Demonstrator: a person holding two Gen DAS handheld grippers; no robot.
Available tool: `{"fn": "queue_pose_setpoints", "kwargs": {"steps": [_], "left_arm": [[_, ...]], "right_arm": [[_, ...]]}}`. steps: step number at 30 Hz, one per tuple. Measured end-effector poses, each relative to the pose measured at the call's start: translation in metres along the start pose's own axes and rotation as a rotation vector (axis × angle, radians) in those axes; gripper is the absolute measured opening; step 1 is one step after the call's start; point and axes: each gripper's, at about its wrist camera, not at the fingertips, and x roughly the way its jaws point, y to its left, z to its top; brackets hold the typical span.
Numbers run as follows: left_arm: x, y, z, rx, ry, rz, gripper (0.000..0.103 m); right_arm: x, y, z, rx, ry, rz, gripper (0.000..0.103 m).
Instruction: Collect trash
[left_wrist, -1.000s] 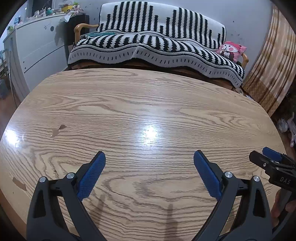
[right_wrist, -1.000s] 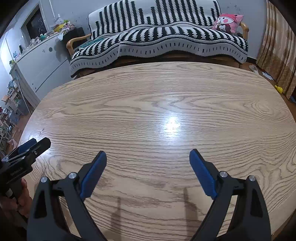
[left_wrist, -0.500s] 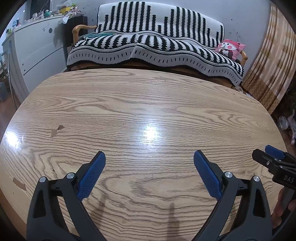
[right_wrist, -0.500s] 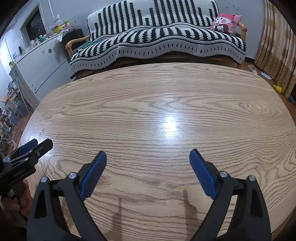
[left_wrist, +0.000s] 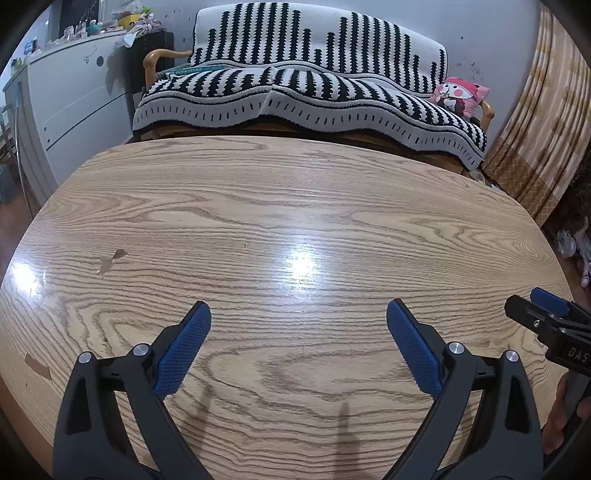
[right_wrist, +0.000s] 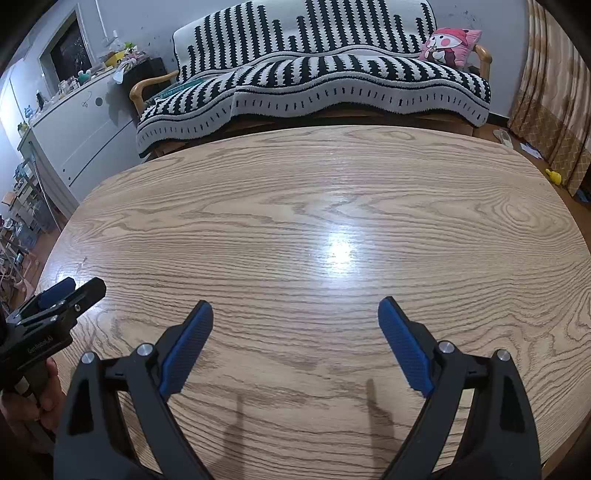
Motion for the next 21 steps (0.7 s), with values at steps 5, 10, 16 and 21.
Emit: {"fn": "queue_pose_setpoints", "kwargs": {"steps": [5, 10, 16, 21], "left_arm": [[0.0009, -0.0016, -0.0001, 0.006, 0.000, 0.007, 0.093], [-0.0015, -0.0048, -0.0018, 0.018, -0.011, 0.013, 0.093], [-0.0033, -0.0037, -0.0009, 0.018, -0.017, 0.016, 0.093], [-0.0065, -0.0049, 0.0003, 0.012, -0.023, 0.016, 0.093]], "right_arm": [[-0.0013, -0.0001, 0.0010, 0.002, -0.002, 0.000, 0.088], [0.0001, 0.0003, 0.0023, 0.007, 0.003, -0.004, 0.088], [-0.0019, 0.0014, 0.0017, 0.002, -0.006, -0.013, 0.088], [-0.0035, -0.0011, 0.0009, 0.001, -0.009, -0.017, 0.088]]}}
